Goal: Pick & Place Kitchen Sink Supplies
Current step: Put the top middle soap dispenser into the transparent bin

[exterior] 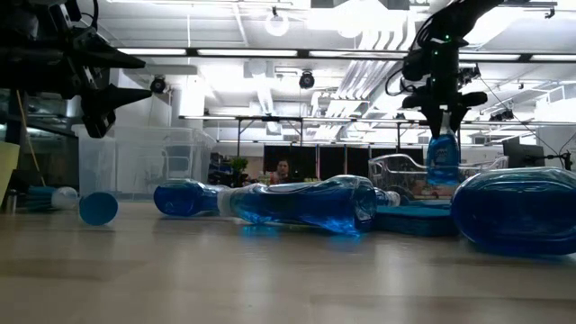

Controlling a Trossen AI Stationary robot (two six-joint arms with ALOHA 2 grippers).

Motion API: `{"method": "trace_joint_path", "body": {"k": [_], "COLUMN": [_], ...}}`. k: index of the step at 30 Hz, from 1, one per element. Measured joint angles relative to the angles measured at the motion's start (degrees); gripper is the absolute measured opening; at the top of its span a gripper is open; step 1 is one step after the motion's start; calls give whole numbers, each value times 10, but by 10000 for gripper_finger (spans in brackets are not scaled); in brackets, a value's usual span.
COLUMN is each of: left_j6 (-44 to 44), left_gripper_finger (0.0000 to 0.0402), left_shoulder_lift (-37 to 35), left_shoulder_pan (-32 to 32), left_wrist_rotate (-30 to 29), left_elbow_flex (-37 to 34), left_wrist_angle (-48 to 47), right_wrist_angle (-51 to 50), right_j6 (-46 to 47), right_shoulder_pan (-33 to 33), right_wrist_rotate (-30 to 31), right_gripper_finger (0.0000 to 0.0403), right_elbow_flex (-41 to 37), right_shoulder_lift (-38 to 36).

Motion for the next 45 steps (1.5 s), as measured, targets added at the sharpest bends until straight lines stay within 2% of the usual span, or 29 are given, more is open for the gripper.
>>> {"method": "trace_joint_path", "body": {"k": [24, 30, 37, 41, 45], "left_j6": [0, 0, 0, 0, 0], "left_gripper_finger": [197, 197, 197, 197, 197], "left_shoulder_lift": [0, 0, 0, 0, 0], "left_shoulder_pan": [0, 0, 0, 0, 0], "left_wrist_rotate": [0, 0, 0, 0, 0], "left_elbow_flex": [0, 0, 0, 0, 0], "left_wrist_angle": [0, 0, 0, 0, 0], "right_wrist_angle": [10, -2, -18, 21, 49], "right_j6": [25, -13, -115, -177, -219], "right_shoulder_pan": [-10, -10, -9, -2, 13], "right_wrist_rotate": [22, 19, -40, -105, -119], "right_gripper_finger": [163, 163, 169, 171, 171], "right_elbow_flex": [0, 0, -4, -31, -51], "right_shoulder_lift": [23, 23, 23, 23, 23]}}
